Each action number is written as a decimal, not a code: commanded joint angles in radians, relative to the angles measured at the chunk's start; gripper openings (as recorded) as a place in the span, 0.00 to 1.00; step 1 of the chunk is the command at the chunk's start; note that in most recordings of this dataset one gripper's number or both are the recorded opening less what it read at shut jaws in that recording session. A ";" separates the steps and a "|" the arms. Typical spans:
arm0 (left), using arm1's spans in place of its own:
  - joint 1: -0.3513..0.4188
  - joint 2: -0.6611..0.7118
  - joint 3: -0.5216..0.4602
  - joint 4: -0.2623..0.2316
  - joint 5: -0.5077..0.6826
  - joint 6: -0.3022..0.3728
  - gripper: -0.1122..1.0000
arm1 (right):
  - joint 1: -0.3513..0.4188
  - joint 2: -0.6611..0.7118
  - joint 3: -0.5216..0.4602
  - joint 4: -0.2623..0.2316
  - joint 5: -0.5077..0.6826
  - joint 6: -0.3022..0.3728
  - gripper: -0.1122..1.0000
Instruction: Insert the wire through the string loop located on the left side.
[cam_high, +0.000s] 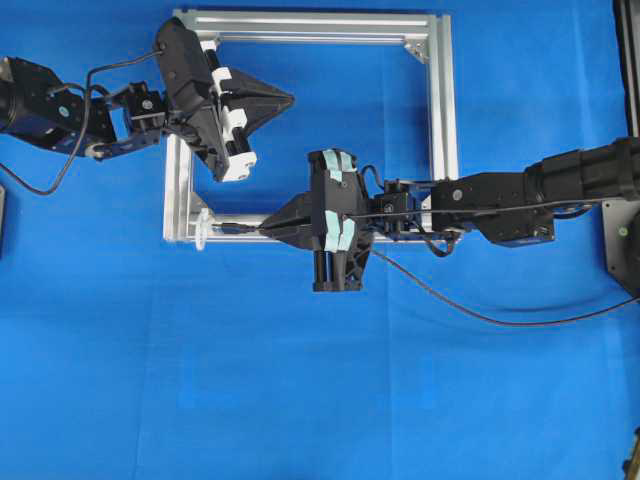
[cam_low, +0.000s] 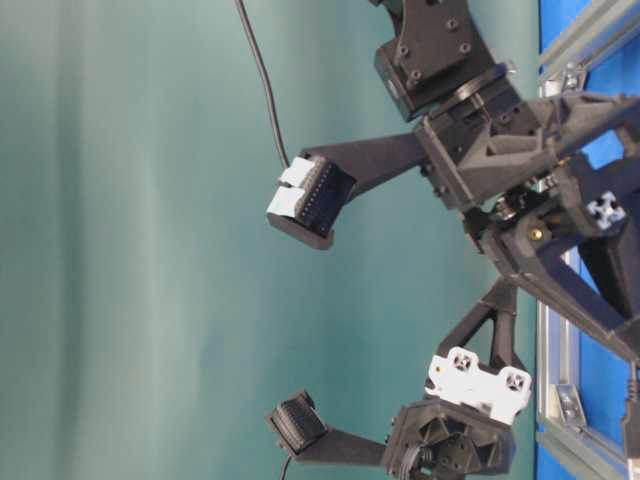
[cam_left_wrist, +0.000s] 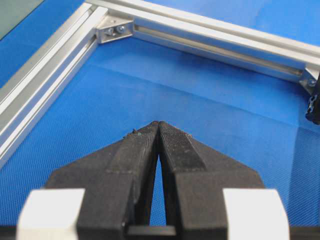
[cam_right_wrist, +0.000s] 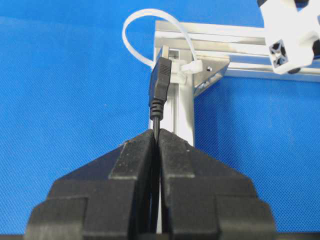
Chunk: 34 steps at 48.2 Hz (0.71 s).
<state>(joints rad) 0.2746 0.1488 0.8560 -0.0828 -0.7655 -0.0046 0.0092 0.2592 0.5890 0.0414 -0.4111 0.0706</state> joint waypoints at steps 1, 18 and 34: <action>-0.002 -0.031 -0.011 0.002 -0.006 -0.002 0.10 | -0.002 -0.017 -0.018 0.003 -0.011 0.000 0.10; -0.002 -0.031 -0.009 0.002 -0.006 -0.002 0.10 | -0.002 -0.017 -0.018 0.003 -0.012 0.002 0.10; -0.002 -0.031 -0.014 0.002 -0.006 -0.002 0.10 | 0.000 0.014 -0.066 0.003 -0.009 0.002 0.10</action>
<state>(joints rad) 0.2746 0.1488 0.8560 -0.0844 -0.7655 -0.0046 0.0092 0.2792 0.5630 0.0414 -0.4111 0.0706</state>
